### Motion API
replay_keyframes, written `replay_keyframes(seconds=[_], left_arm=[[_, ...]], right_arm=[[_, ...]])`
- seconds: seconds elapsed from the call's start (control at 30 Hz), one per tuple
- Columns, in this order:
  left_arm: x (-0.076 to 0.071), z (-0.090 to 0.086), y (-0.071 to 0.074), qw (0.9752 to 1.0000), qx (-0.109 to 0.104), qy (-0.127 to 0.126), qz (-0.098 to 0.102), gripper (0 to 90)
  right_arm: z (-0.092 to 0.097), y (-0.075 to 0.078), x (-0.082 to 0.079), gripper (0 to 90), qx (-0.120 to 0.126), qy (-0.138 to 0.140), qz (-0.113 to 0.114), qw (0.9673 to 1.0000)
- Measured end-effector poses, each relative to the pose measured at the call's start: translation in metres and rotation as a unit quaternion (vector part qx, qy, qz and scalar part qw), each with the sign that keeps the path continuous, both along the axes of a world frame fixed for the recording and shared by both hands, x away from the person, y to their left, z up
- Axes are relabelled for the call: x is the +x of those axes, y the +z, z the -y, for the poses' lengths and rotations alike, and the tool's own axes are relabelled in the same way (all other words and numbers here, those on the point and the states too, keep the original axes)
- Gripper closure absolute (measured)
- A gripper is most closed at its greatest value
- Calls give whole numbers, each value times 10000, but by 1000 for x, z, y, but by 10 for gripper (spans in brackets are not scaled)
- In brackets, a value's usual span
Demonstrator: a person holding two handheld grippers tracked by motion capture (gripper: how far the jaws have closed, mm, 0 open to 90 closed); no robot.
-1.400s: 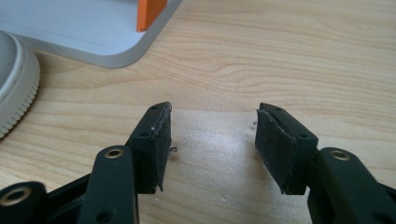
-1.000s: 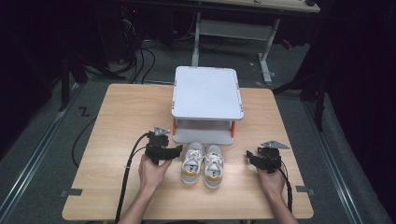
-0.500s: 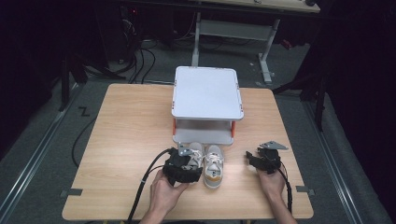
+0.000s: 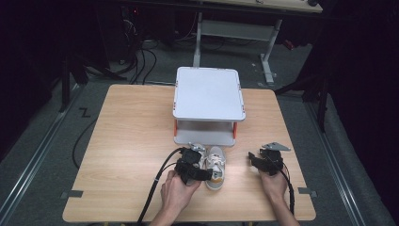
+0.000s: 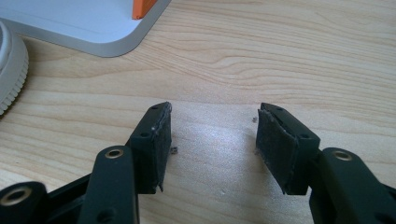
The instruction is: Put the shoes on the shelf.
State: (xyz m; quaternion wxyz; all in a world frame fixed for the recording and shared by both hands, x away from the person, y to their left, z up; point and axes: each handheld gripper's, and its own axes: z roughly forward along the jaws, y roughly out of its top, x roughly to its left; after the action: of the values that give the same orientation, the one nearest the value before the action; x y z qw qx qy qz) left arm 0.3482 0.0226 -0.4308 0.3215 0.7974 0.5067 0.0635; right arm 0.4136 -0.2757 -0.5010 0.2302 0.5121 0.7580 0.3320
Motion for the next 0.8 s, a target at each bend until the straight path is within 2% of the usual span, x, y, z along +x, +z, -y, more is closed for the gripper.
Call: replay_keyframes(seconds=[0.17,0.23,0.37,0.5,0.57,0.63,0.7,0.8], left_arm=[[4,10,-5,9998,184,10,-71,288],[5,11,-7,9996,260,62,-59,328],[3,11,-9,9991,390,81,117,402],[0,9,-12,9994,238,39,237,469],[0,9,-13,9996,172,-10,228,515],[-1,11,-15,9996,103,-102,224,602],[-1,14,-14,9997,86,-117,196,668],[-2,14,-14,9997,120,-100,194,688]], right_arm=[[0,0,0,453,-22,-2,2,10000],[0,0,0,453,-22,-10,-2,10000],[-1,0,0,449,-36,-2,9,10000],[-1,0,0,447,-39,-6,9,10000],[-1,0,0,446,-52,-3,15,10000],[-1,0,0,444,-54,-1,14,10000],[-1,0,0,441,-54,3,13,10000],[-1,0,0,439,-51,7,11,10000]])
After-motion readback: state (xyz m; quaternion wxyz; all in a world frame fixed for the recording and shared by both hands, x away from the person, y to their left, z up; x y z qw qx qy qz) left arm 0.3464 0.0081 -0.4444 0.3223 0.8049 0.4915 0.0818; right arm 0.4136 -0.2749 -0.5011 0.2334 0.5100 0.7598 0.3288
